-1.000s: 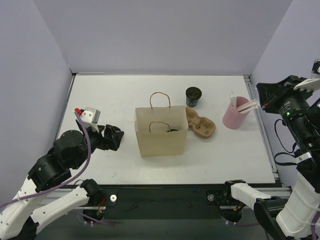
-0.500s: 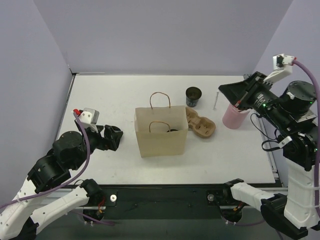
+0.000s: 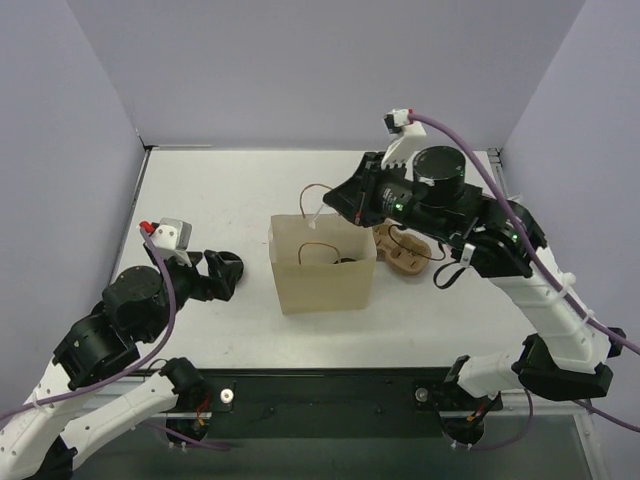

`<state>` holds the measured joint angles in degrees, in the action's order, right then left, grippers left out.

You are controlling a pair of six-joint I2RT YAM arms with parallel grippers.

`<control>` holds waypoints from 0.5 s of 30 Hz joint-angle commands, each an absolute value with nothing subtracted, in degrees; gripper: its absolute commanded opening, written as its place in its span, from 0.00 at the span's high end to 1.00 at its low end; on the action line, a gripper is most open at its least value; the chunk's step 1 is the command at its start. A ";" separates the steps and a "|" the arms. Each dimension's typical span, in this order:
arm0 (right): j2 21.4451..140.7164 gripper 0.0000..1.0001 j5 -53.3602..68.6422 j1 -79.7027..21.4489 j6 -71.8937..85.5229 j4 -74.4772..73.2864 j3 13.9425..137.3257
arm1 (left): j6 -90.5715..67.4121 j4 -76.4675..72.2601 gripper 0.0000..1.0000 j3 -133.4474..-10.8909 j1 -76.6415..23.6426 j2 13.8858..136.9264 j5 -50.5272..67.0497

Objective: Pack the takeout coffee

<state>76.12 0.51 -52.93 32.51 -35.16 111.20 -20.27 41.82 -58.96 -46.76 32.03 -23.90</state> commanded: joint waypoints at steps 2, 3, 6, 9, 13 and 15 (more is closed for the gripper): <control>78.75 1.00 -6.50 -54.40 30.06 -31.90 108.73 | -20.83 41.57 0.03 -60.03 -46.49 30.06 -25.93; 79.27 0.99 -7.03 -54.49 29.80 -31.99 108.02 | -21.00 41.75 0.03 -60.03 -46.49 29.71 -25.93; 81.21 0.99 -8.00 -54.58 28.83 -32.25 105.56 | -21.18 42.71 0.03 -59.85 -46.49 28.92 -26.10; 83.58 0.93 -6.95 -54.93 27.69 -32.52 105.29 | -21.53 43.15 0.03 -59.24 -46.49 27.95 -26.54; 85.25 0.74 -5.27 -54.93 27.51 -34.97 108.10 | -21.97 42.37 0.03 -58.80 -46.41 27.51 -25.75; 84.55 0.66 -6.15 -54.93 27.68 -35.33 108.02 | -21.89 41.84 0.03 -59.41 -46.49 28.03 -25.23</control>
<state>86.06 -5.15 -54.50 28.47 -34.89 105.43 -21.34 43.13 -58.83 -46.74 28.08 -25.34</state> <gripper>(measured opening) 0.272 0.973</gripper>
